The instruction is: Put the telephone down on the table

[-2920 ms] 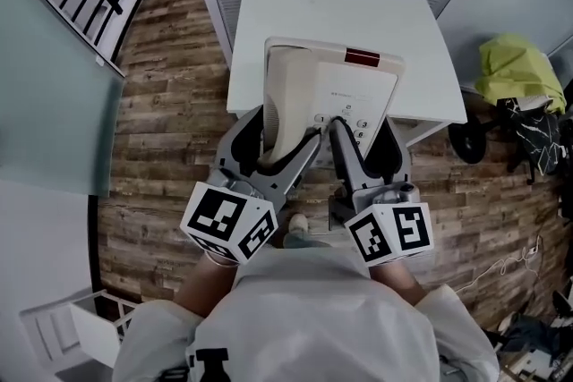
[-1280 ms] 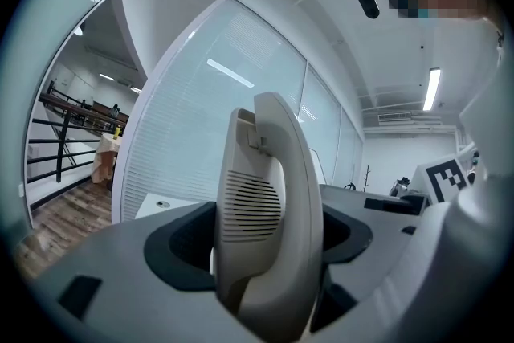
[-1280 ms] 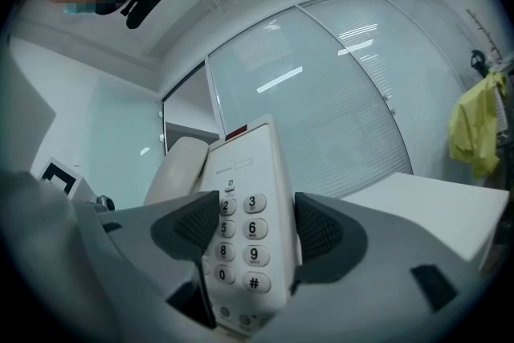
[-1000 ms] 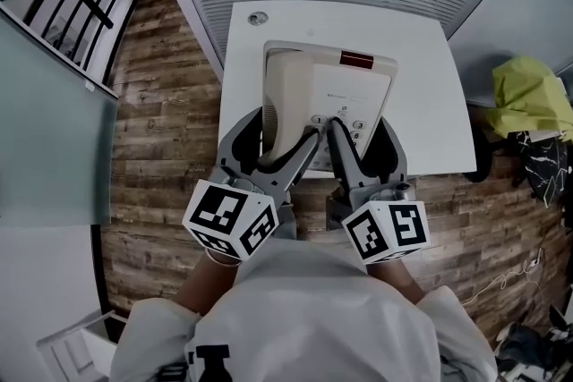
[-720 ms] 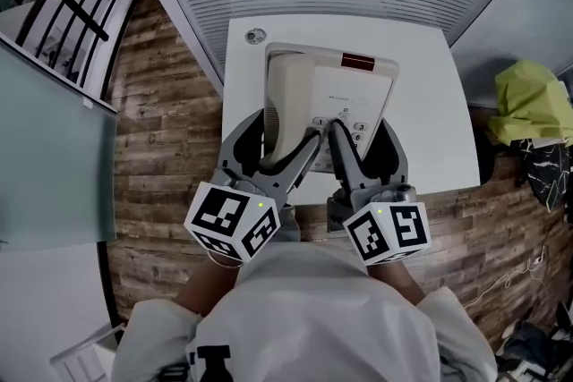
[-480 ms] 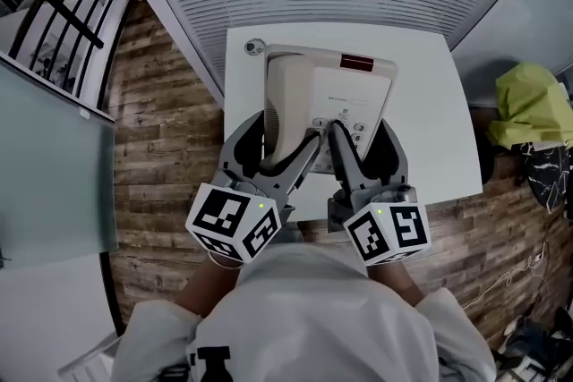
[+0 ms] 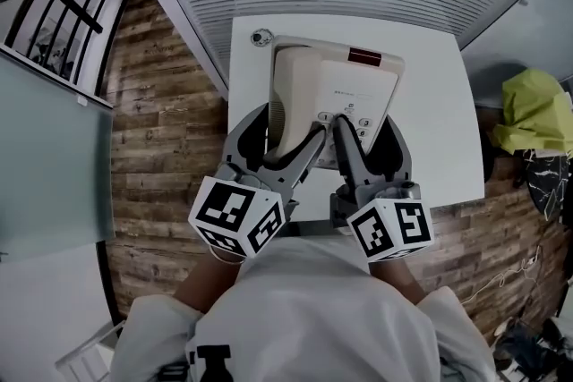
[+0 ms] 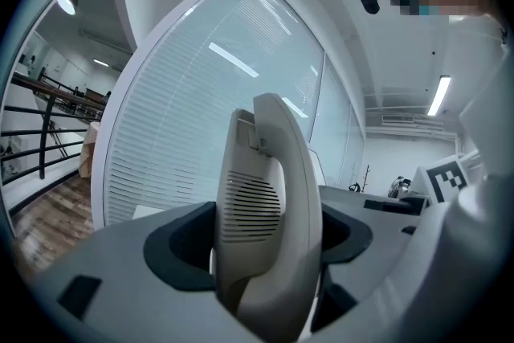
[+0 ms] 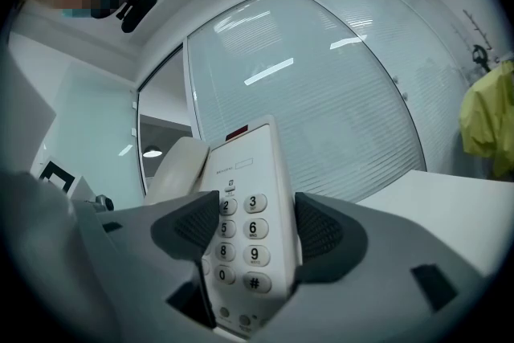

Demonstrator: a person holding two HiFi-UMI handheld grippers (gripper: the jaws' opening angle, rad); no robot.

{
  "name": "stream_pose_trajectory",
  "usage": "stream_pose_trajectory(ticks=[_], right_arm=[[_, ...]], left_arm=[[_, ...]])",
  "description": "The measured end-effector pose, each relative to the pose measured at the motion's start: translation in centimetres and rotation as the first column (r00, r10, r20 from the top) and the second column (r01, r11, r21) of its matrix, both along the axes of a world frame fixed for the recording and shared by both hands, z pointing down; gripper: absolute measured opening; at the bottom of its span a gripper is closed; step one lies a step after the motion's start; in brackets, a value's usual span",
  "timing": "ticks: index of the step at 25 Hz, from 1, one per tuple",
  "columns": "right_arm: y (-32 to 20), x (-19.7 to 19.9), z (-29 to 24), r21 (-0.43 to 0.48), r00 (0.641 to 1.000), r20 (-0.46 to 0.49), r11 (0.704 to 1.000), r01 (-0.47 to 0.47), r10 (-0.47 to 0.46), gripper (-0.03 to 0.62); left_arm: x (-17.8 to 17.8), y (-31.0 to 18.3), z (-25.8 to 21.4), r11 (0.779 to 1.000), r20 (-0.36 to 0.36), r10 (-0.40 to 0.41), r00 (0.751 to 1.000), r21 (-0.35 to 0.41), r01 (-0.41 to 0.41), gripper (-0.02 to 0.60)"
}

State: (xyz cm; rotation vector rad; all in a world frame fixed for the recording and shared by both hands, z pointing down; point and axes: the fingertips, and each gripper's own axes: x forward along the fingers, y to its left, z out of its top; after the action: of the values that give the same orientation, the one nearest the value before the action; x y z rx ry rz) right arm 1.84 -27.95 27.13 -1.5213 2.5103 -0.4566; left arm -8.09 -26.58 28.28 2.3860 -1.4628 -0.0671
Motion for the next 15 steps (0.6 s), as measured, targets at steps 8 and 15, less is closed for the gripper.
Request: stream_pose_trajectory(ticks=[8,15], right_arm=[[-0.4,0.4,0.7,-0.028,1.000,-0.006,0.999,0.029,-0.029,0.310],[-0.9,0.6,2.8,-0.082,0.999,-0.006,0.995,0.047,-0.048,0.308]], left_arm=[[0.5,-0.1,0.7,0.999,-0.003,-0.032,0.999,-0.026,0.032,0.348],[0.7,-0.3,2.7,0.995,-0.004,-0.049,0.999,-0.082,0.049,0.348]])
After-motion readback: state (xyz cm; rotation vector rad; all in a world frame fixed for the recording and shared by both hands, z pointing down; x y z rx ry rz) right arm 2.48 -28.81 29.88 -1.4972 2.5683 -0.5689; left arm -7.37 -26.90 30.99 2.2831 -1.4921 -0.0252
